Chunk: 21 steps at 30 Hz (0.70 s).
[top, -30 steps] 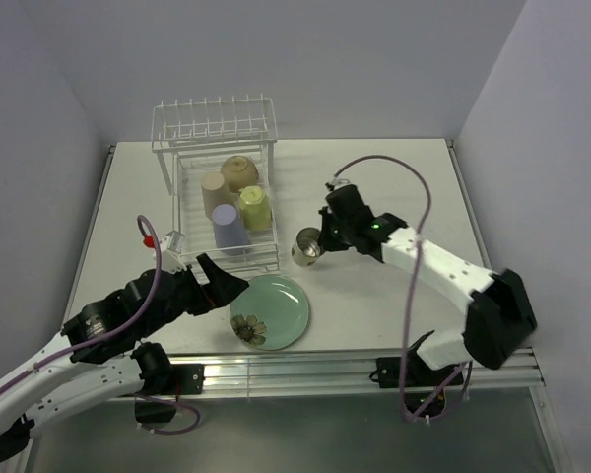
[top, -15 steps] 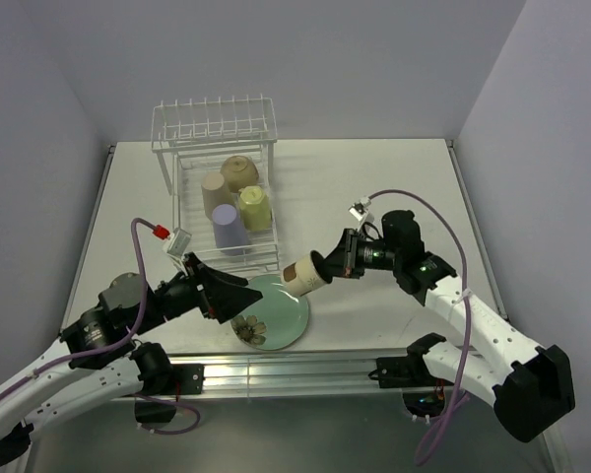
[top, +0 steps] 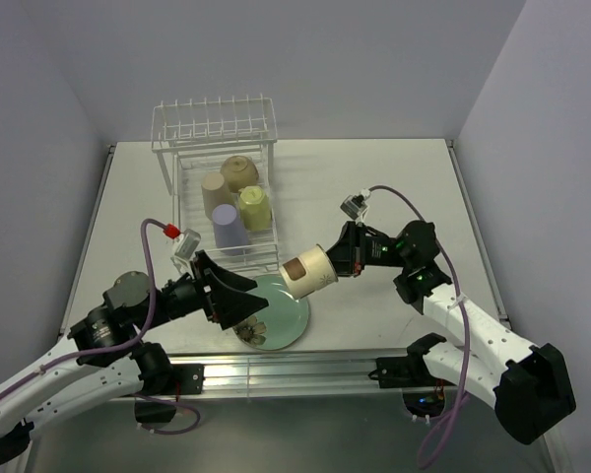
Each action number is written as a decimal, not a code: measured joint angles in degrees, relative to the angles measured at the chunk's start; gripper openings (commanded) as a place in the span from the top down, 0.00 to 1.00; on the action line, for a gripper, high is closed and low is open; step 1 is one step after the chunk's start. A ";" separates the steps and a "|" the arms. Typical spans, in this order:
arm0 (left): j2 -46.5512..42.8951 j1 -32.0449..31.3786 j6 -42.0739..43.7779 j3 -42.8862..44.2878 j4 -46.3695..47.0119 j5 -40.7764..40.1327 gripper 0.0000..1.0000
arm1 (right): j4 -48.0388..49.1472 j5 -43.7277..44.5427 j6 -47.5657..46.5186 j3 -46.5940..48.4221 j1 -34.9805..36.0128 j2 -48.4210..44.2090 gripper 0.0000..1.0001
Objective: Load the mixed dishes into the dish rack
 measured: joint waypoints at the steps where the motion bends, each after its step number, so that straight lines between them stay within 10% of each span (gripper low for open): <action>1: 0.33 0.00 -0.02 -0.13 0.37 0.22 0.01 | 0.74 -0.17 0.50 0.00 0.24 0.00 1.00; 21: 1.14 0.00 -2.23 -2.73 9.31 4.35 0.01 | 1.20 4.09 -0.35 4.74 12.48 7.13 1.00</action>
